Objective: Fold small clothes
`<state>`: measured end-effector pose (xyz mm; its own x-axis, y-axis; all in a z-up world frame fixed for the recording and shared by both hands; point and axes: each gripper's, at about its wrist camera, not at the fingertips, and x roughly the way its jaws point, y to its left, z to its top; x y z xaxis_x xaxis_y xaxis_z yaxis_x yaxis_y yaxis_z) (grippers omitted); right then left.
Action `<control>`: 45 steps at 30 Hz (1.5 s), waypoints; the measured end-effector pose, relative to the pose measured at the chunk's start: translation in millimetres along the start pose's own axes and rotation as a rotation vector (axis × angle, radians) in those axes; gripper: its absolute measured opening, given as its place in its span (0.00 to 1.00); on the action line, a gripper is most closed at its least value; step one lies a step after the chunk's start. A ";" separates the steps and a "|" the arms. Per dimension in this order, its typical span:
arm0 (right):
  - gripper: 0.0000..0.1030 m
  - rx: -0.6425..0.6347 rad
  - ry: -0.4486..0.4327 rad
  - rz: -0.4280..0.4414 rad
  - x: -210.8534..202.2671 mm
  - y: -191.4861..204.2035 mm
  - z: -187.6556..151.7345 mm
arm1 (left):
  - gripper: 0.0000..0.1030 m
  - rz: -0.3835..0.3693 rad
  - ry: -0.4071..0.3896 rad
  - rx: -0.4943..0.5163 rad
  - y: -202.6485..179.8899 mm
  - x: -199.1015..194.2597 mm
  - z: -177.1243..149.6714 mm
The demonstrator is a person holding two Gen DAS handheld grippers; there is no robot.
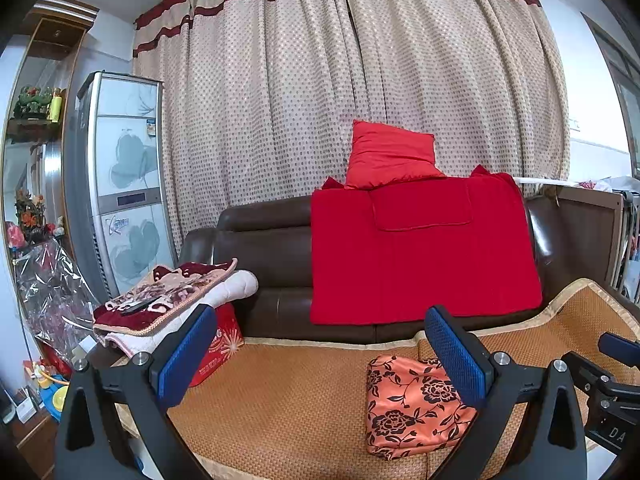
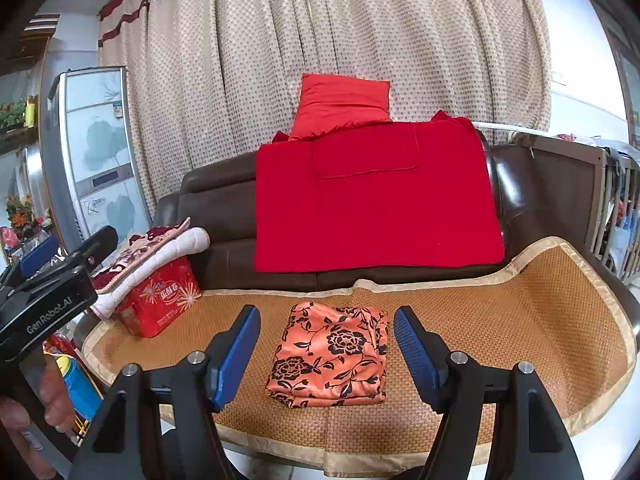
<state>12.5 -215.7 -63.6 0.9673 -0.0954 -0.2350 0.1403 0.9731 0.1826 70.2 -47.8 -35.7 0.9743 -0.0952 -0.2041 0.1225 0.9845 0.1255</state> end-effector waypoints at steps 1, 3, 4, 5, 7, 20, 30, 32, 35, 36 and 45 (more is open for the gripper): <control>0.70 0.001 0.000 0.001 0.1 -0.2 0.0 | 1.00 0.002 -0.001 -0.002 0.6 -0.1 -0.3; 0.70 0.004 -0.001 0.001 0.6 1.4 -0.6 | 1.00 0.005 0.001 -0.005 1.5 0.6 -0.3; 0.70 0.004 0.001 0.002 1.4 2.2 -1.0 | 1.00 0.005 0.003 -0.006 2.2 1.1 -0.8; 0.70 0.004 0.003 0.002 2.2 3.3 -1.1 | 1.00 0.006 0.005 -0.009 2.9 1.6 -1.2; 0.70 0.003 0.004 -0.001 3.6 5.2 -1.7 | 1.00 0.008 0.005 -0.013 4.7 2.5 -1.8; 0.70 -0.007 0.005 -0.007 11.9 16.1 -2.0 | 1.00 0.013 0.019 -0.030 12.4 10.0 -6.3; 0.70 -0.018 0.014 -0.015 25.5 25.4 -3.1 | 1.00 0.004 0.037 -0.037 17.7 20.0 -11.8; 0.70 -0.020 0.020 -0.017 30.5 25.8 -4.3 | 1.00 0.004 0.044 -0.037 18.1 24.8 -13.4; 0.70 -0.019 0.028 -0.019 38.0 26.0 -4.1 | 1.00 -0.001 0.057 -0.036 18.2 33.8 -15.5; 0.70 -0.019 0.031 -0.020 40.8 25.9 -4.0 | 1.00 -0.001 0.061 -0.037 18.0 36.9 -16.7; 0.70 -0.024 0.070 -0.020 78.2 26.0 -2.1 | 1.00 -0.009 0.114 -0.039 13.5 75.0 -24.4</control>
<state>91.4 -197.4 -79.2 0.9470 -0.1010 -0.3049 0.1536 0.9761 0.1539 140.3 -38.0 -73.0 0.9453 -0.0886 -0.3139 0.1212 0.9889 0.0861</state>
